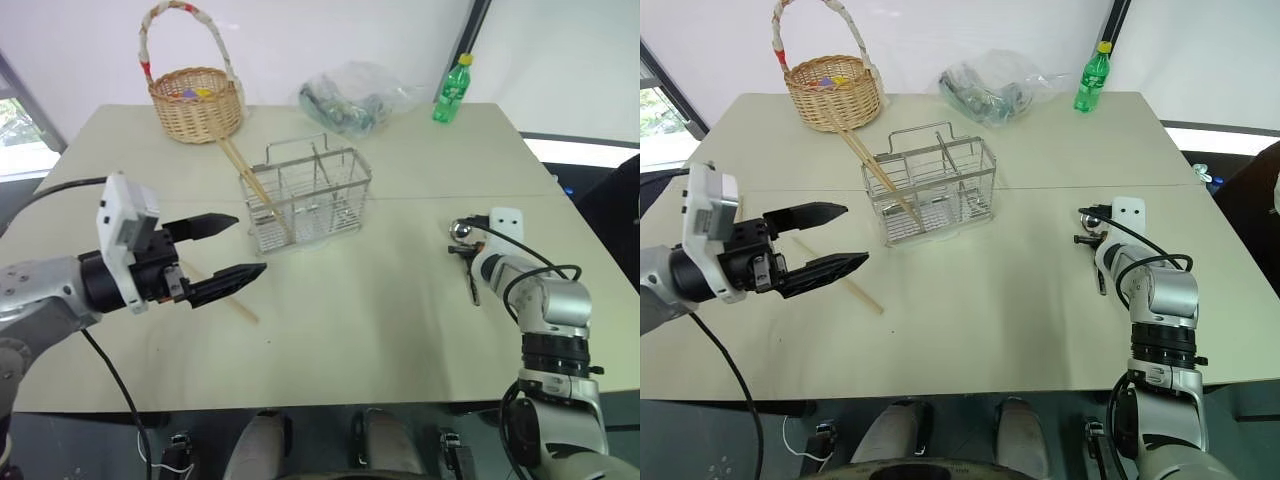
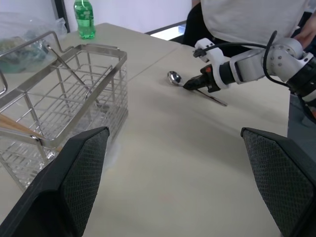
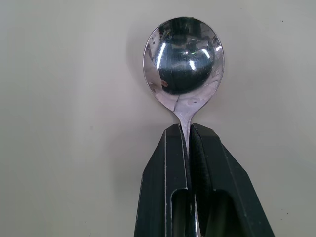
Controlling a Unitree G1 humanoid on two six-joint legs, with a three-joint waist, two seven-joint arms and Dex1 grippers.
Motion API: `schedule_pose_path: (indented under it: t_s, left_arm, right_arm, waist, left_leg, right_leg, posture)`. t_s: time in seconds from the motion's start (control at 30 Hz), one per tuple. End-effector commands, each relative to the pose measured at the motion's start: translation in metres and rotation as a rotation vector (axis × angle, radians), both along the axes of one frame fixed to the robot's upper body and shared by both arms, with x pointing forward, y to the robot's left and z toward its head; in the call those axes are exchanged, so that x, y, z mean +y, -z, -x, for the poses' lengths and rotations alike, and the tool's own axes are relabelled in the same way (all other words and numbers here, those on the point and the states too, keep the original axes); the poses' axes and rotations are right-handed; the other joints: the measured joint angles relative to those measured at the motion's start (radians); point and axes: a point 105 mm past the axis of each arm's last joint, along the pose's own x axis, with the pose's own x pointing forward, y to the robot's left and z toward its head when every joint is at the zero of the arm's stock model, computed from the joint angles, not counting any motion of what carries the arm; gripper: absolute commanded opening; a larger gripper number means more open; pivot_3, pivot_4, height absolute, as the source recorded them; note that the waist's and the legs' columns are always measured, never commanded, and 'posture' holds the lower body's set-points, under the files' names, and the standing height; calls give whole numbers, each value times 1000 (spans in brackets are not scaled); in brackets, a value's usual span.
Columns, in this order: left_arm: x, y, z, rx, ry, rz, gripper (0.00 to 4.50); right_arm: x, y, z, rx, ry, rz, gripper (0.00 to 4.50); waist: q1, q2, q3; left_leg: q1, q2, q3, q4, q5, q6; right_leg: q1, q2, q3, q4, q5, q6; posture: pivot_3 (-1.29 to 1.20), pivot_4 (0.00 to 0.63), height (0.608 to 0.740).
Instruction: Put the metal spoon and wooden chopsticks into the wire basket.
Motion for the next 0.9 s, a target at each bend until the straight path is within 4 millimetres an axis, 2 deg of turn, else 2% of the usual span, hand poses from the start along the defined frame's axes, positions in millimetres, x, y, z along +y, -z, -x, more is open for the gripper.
schedule_pose_path:
  t_s: [0.03, 0.1, 0.2, 0.23, 0.37, 0.5, 0.6, 0.67, 0.77, 0.9]
  left_arm:
    - [1, -12, -1, -54, 2, 1, 4500]
    - [2, -14, -4, -63, -1, 7, 4500]
    - [4, -17, -9, -78, -13, 15, 4500]
    - [4, -18, -10, -80, -14, 15, 4500]
    - [4, -20, -15, -94, -23, 18, 4500]
    - [4, -22, -18, -111, -32, 28, 4500]
    - [2, -24, -19, -126, -42, 36, 4500]
    - [2, -26, -19, -135, -52, 40, 4500]
    - [3, -28, -20, -146, -76, 42, 4500]
    - [5, -30, -17, -156, -104, 48, 4500]
  right_arm:
    - [1, -4, 1, -22, -18, 16, 27]
    - [2, -20, -1, -97, -50, 71, 27]
    - [17, -65, -6, -314, -128, 130, 27]
    - [21, -74, -6, -358, -141, 127, 27]
    - [59, -156, -6, -685, -240, 8, 27]
    - [108, -211, -5, -872, -370, -122, 27]
    - [144, -231, -10, -924, -448, -217, 27]
    - [164, -236, -17, -929, -478, -261, 27]
    - [193, -233, -27, -924, -531, -288, 27]
    - [212, -223, -36, -923, -561, -319, 27]
  waist:
    - [0, 0, 0]
    - [1, 0, 0]
    - [2, 4, 3]
    - [2, 6, 4]
    - [-16, 7, 4]
    - [-19, 6, 4]
    - [-18, 6, 4]
    - [-18, 6, 4]
    - [-15, 7, 4]
    - [-17, 6, 5]
  left_leg:
    - [0, 0, 0, 0, 0, 0]
    - [0, 0, 0, 0, 0, 0]
    - [0, 0, 0, 0, 0, 0]
    - [-1, 0, 0, 0, 0, 0]
    - [-1, 0, 0, 0, 0, 0]
    - [0, 1, 0, -1, 0, 0]
    - [0, 1, -1, -2, 0, 0]
    - [0, 1, -1, -1, 0, 0]
    - [-1, 0, 0, -1, 0, 0]
    - [-1, -1, 0, -1, 0, 0]
  right_leg:
    - [0, 0, 0, 0, 0, 0]
    - [0, 0, 0, 0, 0, 0]
    - [0, 0, 0, 0, 0, 0]
    - [-1, 0, 0, 0, 0, 0]
    - [-2, 1, 1, 1, 0, 0]
    - [-3, 2, 0, 2, 0, 0]
    - [-4, 3, 0, 3, 0, 0]
    - [-7, 2, 1, 3, 0, 1]
    - [-8, 2, 1, 4, 1, 1]
    - [-9, 2, 1, 4, 1, 2]
  posture:
    - [0, 150, 666]
    - [0, 150, 666]
    - [0, 150, 666]
    - [0, 150, 666]
    - [0, 150, 666]
    - [0, 150, 666]
    - [0, 150, 666]
    - [0, 150, 666]
    - [0, 150, 666]
    - [0, 150, 666]
